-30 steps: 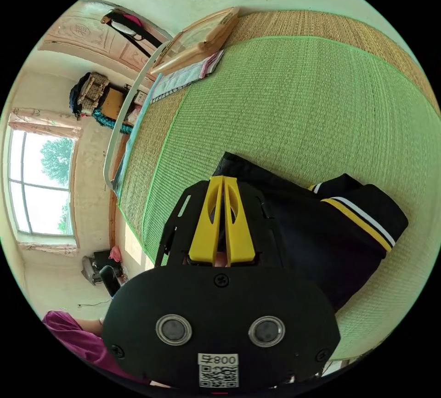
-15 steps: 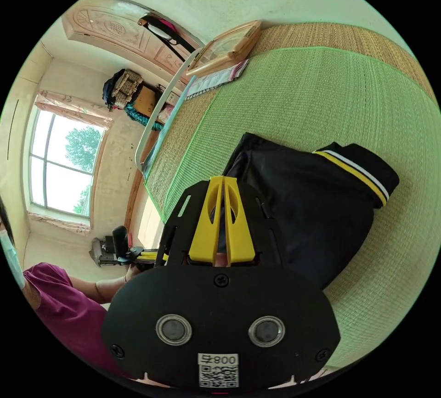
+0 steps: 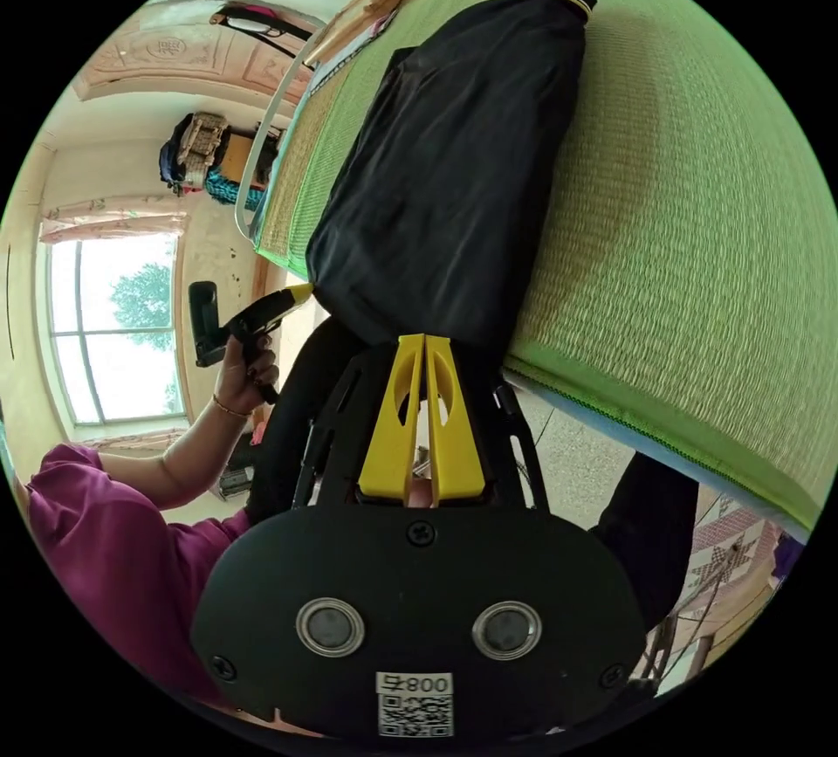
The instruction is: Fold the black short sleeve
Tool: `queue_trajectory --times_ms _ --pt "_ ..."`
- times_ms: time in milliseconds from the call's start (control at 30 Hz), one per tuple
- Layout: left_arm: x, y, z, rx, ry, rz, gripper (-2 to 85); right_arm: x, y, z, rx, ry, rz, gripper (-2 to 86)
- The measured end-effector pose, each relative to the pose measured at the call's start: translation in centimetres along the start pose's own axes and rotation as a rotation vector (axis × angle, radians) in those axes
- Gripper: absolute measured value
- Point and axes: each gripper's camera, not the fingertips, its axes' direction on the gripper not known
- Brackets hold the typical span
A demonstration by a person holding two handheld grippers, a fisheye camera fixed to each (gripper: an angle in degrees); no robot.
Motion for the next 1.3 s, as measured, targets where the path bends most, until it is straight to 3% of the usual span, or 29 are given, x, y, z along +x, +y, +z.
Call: queue_trajectory --times_ms 367,633,967,1300 --pt "4.8 1.1 4.0 -0.095 0.054 0.119 0.1 8.3 7.5 -4.7 0.141 -0.168 0.180 7.9" --pt "8.8 -1.4 9.5 -0.287 0.063 0.240 0.1 11.5 9.3 -5.3 0.169 -0.314 0.178 4.8" --pt "8.5 -3.5 18.0 -0.449 0.245 0.027 0.9 15.1 13.2 -8.2 0.218 -0.483 0.184 2.2" --pt "6.5 -4.8 21.8 -0.404 0.389 -0.124 1.4 17.4 15.4 -10.3 0.219 -0.519 0.189 2.5"
